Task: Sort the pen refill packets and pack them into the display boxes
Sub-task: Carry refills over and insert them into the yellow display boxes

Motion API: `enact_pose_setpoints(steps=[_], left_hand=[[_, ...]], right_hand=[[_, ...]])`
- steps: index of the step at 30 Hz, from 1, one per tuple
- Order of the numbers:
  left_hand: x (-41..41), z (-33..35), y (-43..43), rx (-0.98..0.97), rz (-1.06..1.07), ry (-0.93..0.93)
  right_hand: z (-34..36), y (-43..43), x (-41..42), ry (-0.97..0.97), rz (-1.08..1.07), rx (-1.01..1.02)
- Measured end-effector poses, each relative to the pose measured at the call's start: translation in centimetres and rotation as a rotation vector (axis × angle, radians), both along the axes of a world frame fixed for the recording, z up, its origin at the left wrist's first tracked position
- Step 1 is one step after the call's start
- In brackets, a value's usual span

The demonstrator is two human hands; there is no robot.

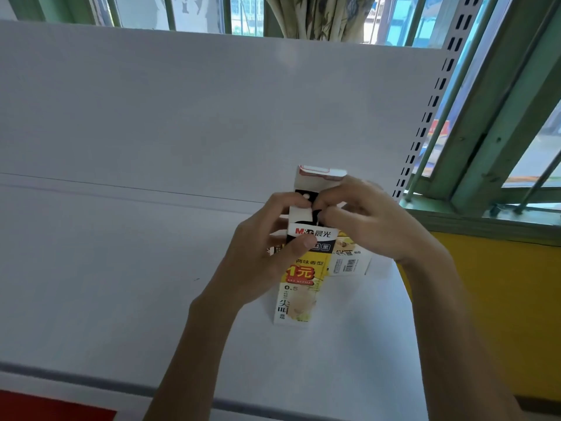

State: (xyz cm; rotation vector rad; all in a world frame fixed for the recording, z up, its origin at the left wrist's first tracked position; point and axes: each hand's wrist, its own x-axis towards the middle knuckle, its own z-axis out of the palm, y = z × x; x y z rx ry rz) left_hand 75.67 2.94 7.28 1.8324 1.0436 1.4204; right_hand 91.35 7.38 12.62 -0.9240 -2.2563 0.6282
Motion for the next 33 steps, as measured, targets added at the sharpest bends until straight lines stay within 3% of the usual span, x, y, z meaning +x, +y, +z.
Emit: enact_pose_setpoints(steps=[9,17,23,33], left_hand=[[0.4,0.0,0.2,-0.003,0.012,-0.027],[0.0,0.1,0.7,-0.020,0.066,-0.029],[-0.2,0.6,1.1,0.042,0.107,0.066],[0.2,-0.4,0.8,0.026,0.046,-0.042]], right_hand=[[-1.5,0.0,-0.2,0.298,0.019,-0.059],[-1.3,0.2,0.0,0.432,0.078,-0.072],[-2.3,0.3,-0.4,0.411,0.055,-0.088],[-3.2,0.1,-0.7,0.746,0.090,-0.154]])
